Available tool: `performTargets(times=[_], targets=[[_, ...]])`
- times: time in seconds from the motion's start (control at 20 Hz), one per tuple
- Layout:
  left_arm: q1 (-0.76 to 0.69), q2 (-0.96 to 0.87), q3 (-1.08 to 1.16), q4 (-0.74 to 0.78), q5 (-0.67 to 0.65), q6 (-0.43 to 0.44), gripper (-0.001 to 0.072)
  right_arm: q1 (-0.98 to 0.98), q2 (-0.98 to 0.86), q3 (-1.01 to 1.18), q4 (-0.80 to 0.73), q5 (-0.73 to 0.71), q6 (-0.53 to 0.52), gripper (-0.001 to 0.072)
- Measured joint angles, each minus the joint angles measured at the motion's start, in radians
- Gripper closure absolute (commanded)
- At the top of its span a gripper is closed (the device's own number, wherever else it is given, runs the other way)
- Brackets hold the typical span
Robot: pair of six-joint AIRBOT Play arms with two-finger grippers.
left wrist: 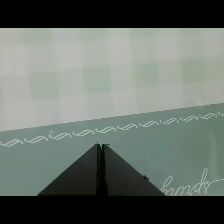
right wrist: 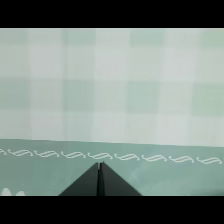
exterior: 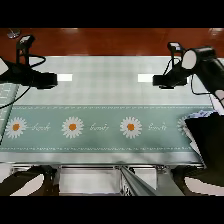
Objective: Fold the shirts.
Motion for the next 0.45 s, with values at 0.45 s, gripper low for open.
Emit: performTargets(times=[0.45], targets=[[0.010, -0.011, -0.035, 0.043, -0.011, -0.024, 0.0683, 0.034, -0.054, 0.001, -0.050, 0.012, 0.017, 0.0692]])
